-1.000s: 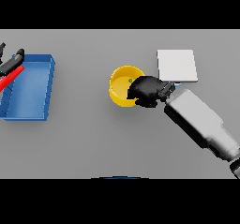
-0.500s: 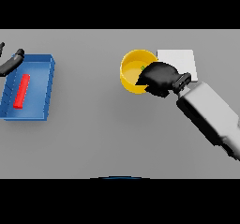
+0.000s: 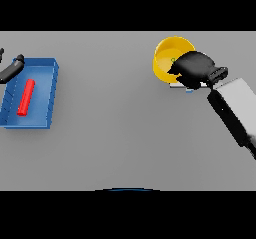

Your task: Pick up the red beaker and tilt it to pour out 1 green nut into yellow bowl. Pick up the yellow bowl and place it on the metallic measuring scale.

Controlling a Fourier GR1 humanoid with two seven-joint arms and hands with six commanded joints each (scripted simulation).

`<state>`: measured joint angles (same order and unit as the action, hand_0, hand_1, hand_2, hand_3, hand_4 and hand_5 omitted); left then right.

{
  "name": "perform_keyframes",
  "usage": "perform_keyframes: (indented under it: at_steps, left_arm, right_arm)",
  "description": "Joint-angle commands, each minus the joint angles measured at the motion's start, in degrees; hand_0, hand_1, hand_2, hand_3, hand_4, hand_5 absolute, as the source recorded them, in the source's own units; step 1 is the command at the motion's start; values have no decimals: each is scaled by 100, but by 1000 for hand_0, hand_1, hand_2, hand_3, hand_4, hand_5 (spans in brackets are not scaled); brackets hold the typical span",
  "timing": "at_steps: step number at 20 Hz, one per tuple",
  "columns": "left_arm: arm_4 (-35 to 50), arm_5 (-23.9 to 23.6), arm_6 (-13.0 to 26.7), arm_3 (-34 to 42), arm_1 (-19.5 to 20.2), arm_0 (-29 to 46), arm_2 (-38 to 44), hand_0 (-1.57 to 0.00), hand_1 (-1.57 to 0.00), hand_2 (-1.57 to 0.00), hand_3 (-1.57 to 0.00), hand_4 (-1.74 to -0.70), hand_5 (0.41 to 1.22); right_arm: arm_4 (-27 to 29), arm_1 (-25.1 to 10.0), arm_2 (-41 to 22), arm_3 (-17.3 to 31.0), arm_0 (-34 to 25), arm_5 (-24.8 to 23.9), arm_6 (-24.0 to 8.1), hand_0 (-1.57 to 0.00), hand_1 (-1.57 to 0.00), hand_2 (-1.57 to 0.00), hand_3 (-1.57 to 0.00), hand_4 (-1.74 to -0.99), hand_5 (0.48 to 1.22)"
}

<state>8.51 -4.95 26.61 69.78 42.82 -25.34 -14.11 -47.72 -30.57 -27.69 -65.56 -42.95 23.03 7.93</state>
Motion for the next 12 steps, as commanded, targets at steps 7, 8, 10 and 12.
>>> perform_keyframes:
  at_steps: [7,8,10,12]
  left_arm:
    - [-60,-7,97,10,32,-33,-34,1,1,1,1,-719,725]
    - [-53,24,61,-41,48,-47,-15,1,1,1,1,-720,720]
    - [-58,32,47,-147,-13,-131,-16,1,1,1,1,-724,714]
    - [-92,-16,66,-66,20,-59,-33,1,1,1,1,-725,712]
  right_arm:
    - [-135,126,207,1329,-295,-660,147,-1571,-1571,-1500,-1169,-1741,1221]
    - [-143,107,226,1477,-291,-737,248,-1571,-1571,-1487,-1195,-1741,1221]
    - [-160,220,283,1925,-435,-793,170,-1571,-1571,-1464,-1268,-1741,1221]
    - [-136,251,343,2227,-477,-867,295,-1571,-1571,-1439,-1318,-1741,1221]
